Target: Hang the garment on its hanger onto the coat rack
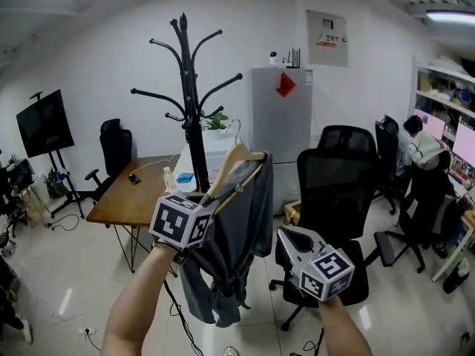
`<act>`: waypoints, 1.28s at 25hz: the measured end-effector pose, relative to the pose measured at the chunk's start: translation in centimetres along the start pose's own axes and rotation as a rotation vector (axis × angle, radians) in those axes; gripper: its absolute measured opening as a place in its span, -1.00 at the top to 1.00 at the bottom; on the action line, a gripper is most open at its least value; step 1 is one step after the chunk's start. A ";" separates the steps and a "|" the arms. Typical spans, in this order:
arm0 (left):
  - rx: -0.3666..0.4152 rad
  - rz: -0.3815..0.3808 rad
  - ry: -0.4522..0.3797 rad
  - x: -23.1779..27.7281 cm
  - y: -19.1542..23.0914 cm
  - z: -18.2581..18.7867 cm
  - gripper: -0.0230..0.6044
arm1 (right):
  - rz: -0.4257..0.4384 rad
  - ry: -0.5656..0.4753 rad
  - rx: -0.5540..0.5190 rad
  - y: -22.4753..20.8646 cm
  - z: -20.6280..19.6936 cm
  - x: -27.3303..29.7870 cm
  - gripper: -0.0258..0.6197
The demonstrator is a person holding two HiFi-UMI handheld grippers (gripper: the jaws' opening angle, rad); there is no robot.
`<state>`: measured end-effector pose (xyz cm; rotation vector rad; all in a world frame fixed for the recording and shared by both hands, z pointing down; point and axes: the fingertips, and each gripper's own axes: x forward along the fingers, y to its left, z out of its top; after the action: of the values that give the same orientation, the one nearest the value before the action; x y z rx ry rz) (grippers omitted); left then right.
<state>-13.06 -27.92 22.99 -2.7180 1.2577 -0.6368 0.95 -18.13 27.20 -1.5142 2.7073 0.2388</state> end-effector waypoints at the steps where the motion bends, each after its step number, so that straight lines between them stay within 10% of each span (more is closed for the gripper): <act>1: -0.004 -0.006 -0.007 0.8 0.6 0.6 0.76 | -0.004 0.000 -0.011 -0.3 0.2 0.7 0.92; 18: 0.013 -0.145 -0.098 13.6 8.2 14.7 0.76 | -0.069 -0.084 -0.118 -6.4 5.1 12.7 0.92; 32: -0.119 0.010 -0.063 15.2 12.9 12.2 0.76 | 0.062 -0.084 -0.090 -9.0 3.2 15.8 0.92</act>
<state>-8.56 -48.97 13.89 -2.8001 1.3341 -0.4859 0.16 -35.60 21.33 -1.4075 2.7149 0.4217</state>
